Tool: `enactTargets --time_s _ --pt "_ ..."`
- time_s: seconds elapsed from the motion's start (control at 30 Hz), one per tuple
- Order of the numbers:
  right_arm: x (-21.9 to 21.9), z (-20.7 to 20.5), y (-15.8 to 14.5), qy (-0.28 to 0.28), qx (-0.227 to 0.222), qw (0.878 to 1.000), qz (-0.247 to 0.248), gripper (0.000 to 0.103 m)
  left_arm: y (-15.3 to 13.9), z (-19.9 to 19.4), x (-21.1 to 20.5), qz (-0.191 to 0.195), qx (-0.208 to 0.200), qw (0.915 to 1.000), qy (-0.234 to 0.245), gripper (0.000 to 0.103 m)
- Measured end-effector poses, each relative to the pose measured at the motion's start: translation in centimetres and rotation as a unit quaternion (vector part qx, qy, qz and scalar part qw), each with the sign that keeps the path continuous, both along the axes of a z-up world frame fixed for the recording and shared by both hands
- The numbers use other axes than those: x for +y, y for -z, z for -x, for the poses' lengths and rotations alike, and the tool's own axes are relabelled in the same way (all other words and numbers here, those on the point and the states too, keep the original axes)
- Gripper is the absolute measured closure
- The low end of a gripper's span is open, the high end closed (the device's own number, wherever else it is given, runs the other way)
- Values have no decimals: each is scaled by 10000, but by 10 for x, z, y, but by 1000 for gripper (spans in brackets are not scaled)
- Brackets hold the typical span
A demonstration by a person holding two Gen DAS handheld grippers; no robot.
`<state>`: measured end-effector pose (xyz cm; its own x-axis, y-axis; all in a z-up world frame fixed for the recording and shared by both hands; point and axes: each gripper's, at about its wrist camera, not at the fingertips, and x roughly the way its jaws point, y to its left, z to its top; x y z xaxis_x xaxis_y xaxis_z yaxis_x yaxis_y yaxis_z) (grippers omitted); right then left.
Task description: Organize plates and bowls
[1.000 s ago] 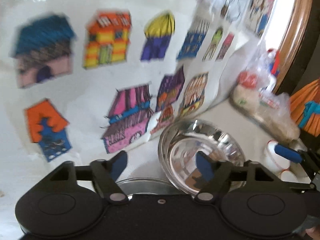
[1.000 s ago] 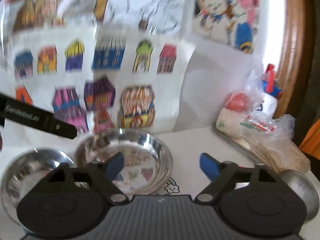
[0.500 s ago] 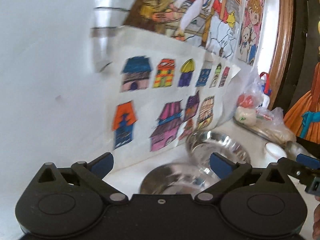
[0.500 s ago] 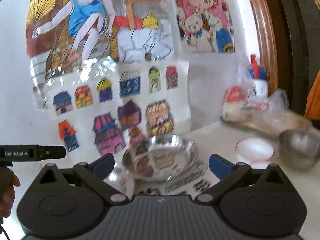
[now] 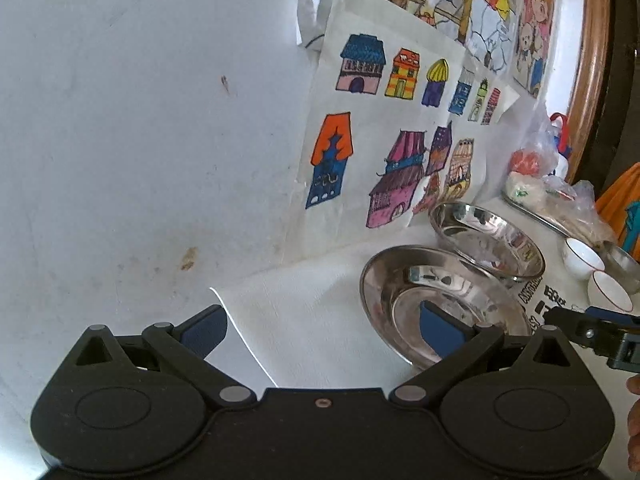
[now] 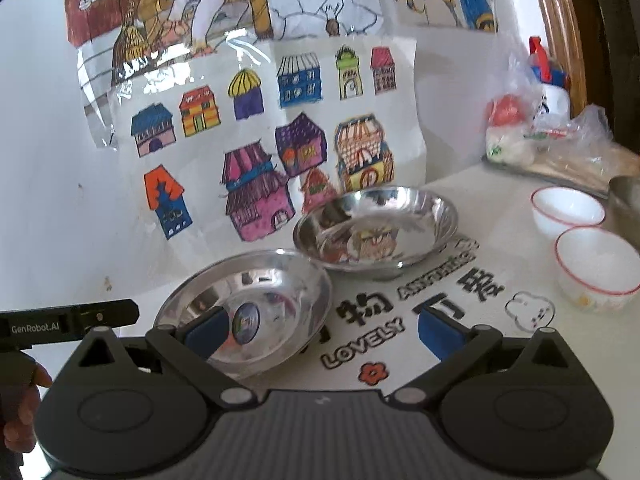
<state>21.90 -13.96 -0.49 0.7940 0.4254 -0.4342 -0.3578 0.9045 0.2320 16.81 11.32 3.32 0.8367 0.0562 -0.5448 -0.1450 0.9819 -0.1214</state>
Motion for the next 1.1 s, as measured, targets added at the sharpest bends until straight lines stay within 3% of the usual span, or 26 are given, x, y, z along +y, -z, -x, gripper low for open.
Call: enactTargets --time_s 0.27,0.57,0.87,0.93,1.1 --pt "6 -6 5 -97 192 9998 -56 1 6 -7 -9 -130 -19 9994 316 1" --pt "12 -14 9 -182 347 9992 -35 11 8 -20 -15 -214 13 9982 557 4" --pt "15 -19 12 -251 439 9987 -57 29 11 -31 -18 -159 130 9973 706 13" --pt "16 -20 12 -248 448 9987 -46 34 11 -33 -19 -138 166 9970 738 20" --pt "17 -22 13 -255 471 9985 -62 42 15 -40 -19 -36 285 9965 781 26"
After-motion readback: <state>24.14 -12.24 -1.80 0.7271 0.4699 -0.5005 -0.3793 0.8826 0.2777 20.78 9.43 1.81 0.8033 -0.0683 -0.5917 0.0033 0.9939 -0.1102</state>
